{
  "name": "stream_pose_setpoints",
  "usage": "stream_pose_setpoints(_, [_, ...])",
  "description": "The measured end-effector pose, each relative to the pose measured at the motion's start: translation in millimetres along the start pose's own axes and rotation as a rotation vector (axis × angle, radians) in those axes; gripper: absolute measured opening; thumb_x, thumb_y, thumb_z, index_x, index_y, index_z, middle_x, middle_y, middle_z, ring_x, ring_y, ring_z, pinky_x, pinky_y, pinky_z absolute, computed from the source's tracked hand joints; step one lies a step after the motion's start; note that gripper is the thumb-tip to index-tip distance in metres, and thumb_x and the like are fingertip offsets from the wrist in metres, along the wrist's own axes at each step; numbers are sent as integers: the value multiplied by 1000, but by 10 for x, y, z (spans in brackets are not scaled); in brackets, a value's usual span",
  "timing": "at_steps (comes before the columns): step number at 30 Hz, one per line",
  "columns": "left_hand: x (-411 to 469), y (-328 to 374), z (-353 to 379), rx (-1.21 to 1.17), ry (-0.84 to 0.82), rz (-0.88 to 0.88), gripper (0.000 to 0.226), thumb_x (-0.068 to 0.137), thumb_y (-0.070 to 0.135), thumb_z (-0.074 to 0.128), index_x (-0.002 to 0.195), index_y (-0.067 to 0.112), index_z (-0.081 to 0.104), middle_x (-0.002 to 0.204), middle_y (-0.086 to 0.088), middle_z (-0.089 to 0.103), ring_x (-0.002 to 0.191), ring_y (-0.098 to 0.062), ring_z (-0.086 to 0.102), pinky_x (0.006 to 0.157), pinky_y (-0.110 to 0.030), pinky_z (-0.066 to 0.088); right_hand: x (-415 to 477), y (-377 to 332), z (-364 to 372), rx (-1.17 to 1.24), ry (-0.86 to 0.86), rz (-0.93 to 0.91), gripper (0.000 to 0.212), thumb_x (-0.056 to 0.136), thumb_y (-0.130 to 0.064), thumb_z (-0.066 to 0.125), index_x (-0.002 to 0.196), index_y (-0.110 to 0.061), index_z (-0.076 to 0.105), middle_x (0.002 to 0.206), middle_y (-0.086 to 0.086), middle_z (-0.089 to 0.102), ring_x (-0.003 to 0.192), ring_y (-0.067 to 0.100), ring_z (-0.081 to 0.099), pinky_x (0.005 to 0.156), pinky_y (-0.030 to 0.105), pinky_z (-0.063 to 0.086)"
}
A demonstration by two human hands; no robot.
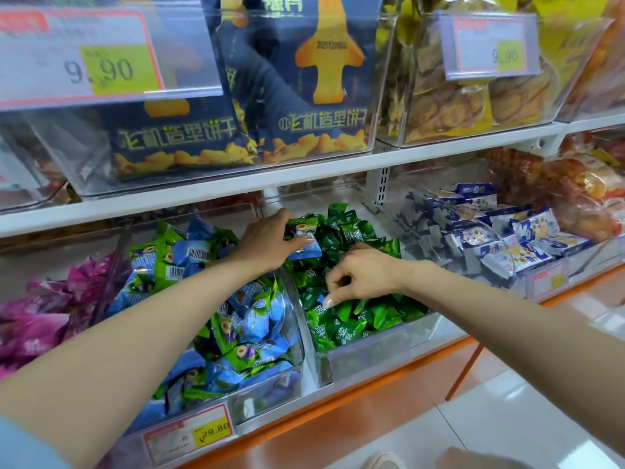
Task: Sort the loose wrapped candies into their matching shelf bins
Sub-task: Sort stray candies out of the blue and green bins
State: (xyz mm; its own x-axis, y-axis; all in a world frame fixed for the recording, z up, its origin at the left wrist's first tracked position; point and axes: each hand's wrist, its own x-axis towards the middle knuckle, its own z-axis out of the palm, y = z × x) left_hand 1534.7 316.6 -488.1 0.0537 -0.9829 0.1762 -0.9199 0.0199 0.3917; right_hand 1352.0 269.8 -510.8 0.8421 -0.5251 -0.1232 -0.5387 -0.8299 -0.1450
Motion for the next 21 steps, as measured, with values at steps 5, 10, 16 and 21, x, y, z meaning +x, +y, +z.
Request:
stream_pose_setpoints(5, [-1,2,11,-6,4,2,55,91,44,53,130,8,40,131,-13,50,118,-28,48,90,-35,38,115,-113,15,-250,-214,36,44,87,-63,44,125,-44,55,122,-5,63,118,19,45,105,42,15])
stream_pose_setpoints(10, [-2,-19,17,-26,-3,4,54,90,44,54,129,9,41,130,-12,51,117,-28,48,86,-33,37,193,-168,-3,-343,-285,121,57,88,-61,44,140,-40,38,135,1,53,130,25,38,111,44,10])
stream_pose_setpoints(16, [-21,-35,11,-75,-6,-5,54,90,44,55,129,10,41,126,-11,54,109,-26,52,79,-32,40,219,-222,-6,-300,-281,212,54,87,-47,53,139,-43,38,134,-1,54,130,24,40,113,45,11])
stream_pose_setpoints(21, [-7,-47,18,-85,-13,-8,51,90,45,55,125,10,42,118,-12,56,103,-27,53,74,-32,39,264,-201,99,-267,-32,242,38,81,-49,61,119,-41,59,109,-3,65,110,20,55,104,41,25])
